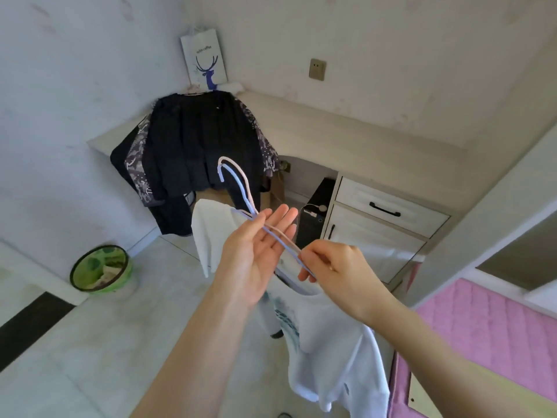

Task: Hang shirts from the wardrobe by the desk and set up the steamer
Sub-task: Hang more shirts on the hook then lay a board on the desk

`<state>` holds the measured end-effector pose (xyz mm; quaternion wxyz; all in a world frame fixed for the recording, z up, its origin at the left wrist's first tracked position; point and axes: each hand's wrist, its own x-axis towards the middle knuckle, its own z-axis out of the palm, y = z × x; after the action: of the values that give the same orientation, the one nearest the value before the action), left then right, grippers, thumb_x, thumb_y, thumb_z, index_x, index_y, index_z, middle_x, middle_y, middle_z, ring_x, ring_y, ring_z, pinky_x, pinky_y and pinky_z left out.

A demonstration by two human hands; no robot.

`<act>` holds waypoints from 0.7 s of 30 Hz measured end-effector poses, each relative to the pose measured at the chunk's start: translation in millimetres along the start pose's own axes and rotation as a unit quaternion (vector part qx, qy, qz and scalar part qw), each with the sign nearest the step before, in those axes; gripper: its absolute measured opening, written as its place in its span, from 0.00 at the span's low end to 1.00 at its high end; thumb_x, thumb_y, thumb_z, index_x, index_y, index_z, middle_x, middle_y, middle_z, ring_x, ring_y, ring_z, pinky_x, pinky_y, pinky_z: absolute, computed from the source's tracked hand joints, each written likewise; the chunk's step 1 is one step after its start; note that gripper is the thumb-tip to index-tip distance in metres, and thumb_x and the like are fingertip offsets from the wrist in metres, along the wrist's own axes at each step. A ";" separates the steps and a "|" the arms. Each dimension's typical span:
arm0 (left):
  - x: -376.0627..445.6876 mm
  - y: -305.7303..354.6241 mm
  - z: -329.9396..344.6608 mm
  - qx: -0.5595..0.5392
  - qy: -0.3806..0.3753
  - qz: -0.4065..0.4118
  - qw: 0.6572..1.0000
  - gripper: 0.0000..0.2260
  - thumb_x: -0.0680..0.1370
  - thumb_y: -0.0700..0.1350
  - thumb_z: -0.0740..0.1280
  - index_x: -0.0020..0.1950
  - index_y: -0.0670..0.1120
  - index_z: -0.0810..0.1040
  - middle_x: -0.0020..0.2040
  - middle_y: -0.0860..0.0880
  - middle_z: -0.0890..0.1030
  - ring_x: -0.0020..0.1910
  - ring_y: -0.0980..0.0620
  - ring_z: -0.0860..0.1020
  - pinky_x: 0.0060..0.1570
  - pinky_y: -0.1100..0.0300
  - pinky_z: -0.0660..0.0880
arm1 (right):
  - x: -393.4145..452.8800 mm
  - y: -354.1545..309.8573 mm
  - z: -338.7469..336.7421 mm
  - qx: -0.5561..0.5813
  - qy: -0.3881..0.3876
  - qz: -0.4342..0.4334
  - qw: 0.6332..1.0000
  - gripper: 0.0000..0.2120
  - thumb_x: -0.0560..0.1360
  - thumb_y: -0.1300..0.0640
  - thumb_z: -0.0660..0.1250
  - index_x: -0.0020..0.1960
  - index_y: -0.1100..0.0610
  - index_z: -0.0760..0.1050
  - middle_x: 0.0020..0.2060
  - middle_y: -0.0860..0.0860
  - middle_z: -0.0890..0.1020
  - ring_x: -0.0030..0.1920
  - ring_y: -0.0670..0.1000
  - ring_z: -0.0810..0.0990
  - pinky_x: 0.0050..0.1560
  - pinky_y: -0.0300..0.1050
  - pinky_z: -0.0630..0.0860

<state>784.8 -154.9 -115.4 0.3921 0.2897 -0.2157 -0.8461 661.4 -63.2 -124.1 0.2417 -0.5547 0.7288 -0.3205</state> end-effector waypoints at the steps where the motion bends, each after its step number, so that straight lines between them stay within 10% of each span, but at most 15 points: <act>1: 2.1 -0.1 -1.7 -0.006 0.008 0.004 1.000 0.15 0.82 0.40 0.59 0.68 0.37 0.67 0.60 0.38 0.80 0.57 0.41 0.81 0.64 0.47 0.73 | 5.2 1.8 1.5 -0.018 -0.009 -0.005 1.000 0.11 0.80 0.52 0.60 0.43 0.54 0.78 0.36 0.47 0.82 0.37 0.45 0.80 0.39 0.39 0.77; 14: 44.2 43.2 -24.0 0.068 0.041 0.073 0.994 0.23 0.81 0.41 0.61 0.75 0.38 0.61 0.64 0.43 0.78 0.62 0.48 0.79 0.63 0.51 0.73 | 91.0 8.3 23.8 -0.110 0.052 -0.098 0.988 0.08 0.79 0.51 0.62 0.53 0.54 0.73 0.41 0.48 0.79 0.41 0.50 0.76 0.39 0.48 0.76; 21: 74.5 99.3 -34.9 0.210 0.039 0.104 0.971 0.11 0.79 0.38 0.63 0.60 0.38 0.75 0.60 0.42 0.81 0.58 0.46 0.81 0.60 0.49 0.75 | 150.0 -8.8 58.5 0.000 0.135 -0.074 0.988 0.06 0.80 0.58 0.61 0.47 0.52 0.75 0.41 0.43 0.73 0.45 0.44 0.69 0.46 0.40 0.66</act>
<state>822.1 -277.9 -106.3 0.4165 0.3739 -0.4022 -0.7245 668.4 -220.9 -156.7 0.1167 -0.5584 0.7119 -0.4096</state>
